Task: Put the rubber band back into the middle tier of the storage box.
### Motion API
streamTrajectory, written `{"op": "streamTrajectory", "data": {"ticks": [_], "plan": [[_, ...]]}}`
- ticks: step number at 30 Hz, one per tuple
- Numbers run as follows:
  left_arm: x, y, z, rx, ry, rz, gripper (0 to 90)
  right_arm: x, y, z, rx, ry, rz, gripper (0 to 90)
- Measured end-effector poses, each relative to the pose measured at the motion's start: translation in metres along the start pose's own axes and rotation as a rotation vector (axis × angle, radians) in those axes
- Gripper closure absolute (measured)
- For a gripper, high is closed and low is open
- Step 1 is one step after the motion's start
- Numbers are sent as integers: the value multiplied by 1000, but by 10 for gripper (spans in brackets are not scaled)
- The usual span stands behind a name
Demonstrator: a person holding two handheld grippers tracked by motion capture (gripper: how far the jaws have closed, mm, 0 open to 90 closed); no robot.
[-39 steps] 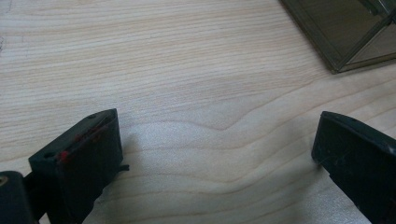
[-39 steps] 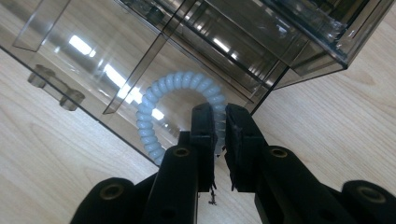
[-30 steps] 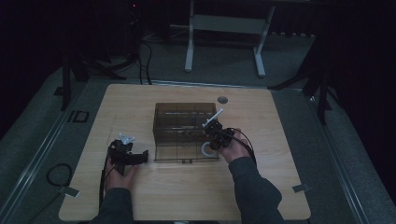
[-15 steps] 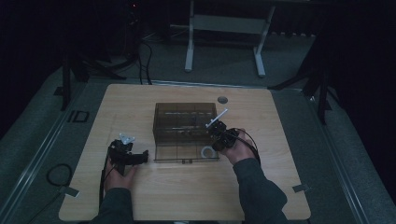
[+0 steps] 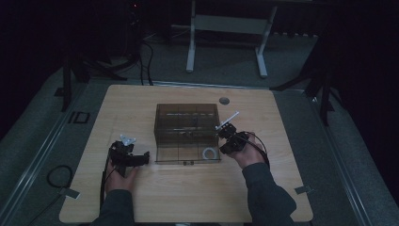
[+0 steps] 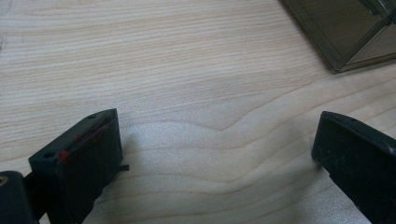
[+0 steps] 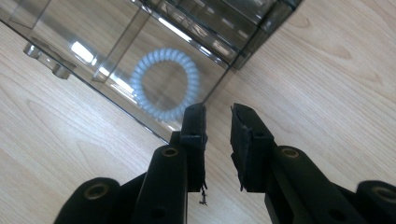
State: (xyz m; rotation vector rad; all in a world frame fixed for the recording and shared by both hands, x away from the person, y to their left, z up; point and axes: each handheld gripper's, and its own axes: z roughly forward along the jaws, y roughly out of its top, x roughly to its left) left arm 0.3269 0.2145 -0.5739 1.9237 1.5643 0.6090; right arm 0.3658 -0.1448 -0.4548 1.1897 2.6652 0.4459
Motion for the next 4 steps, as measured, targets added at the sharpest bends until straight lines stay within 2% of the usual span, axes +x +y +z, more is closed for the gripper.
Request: {"op": "streamTrajectory", "data": {"ticks": [4], "plan": [[0,0,0,0,0,0,18,-4,-7,-1,-6,2,17,751]]}}
